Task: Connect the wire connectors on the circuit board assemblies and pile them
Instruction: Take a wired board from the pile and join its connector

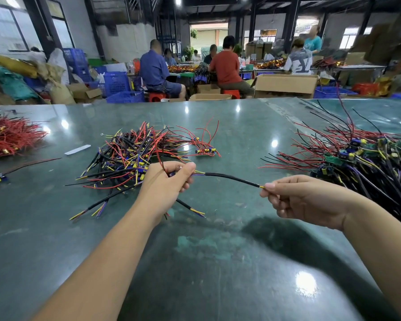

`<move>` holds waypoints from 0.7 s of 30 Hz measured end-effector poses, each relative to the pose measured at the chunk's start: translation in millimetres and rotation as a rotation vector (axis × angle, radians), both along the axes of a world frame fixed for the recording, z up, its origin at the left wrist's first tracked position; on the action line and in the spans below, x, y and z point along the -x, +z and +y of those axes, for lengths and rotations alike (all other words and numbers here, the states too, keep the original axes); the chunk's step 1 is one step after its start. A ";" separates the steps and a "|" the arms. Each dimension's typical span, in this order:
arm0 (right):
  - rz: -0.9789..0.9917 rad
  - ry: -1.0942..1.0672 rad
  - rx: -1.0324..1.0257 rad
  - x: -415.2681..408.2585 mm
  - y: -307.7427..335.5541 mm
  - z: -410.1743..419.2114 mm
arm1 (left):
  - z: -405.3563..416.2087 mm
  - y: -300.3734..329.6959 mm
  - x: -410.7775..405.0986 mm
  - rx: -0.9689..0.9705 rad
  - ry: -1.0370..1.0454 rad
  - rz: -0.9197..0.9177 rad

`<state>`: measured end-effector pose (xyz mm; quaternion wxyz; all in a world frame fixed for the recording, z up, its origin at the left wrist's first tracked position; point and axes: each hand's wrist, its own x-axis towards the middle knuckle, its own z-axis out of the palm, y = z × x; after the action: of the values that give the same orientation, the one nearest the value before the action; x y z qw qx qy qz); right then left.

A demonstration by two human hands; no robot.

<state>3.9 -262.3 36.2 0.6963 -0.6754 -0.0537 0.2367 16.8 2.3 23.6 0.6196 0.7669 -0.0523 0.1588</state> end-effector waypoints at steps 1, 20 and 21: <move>0.005 -0.003 -0.030 0.5 -0.2 0.4 | -0.2 0.4 0.0 0.030 -0.002 0.007; -0.904 -0.461 0.983 16.6 -12.7 64.0 | -12.8 -5.4 1.5 -0.116 0.010 -0.151; -0.938 -0.399 0.939 17.4 -16.0 71.8 | -17.0 -6.2 4.7 -0.129 -0.043 -0.155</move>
<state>-13.5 -190.5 20.2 0.2637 -0.9333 -0.1158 -0.2147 12.1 -14.7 17.4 0.5665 0.7892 -0.1268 0.2005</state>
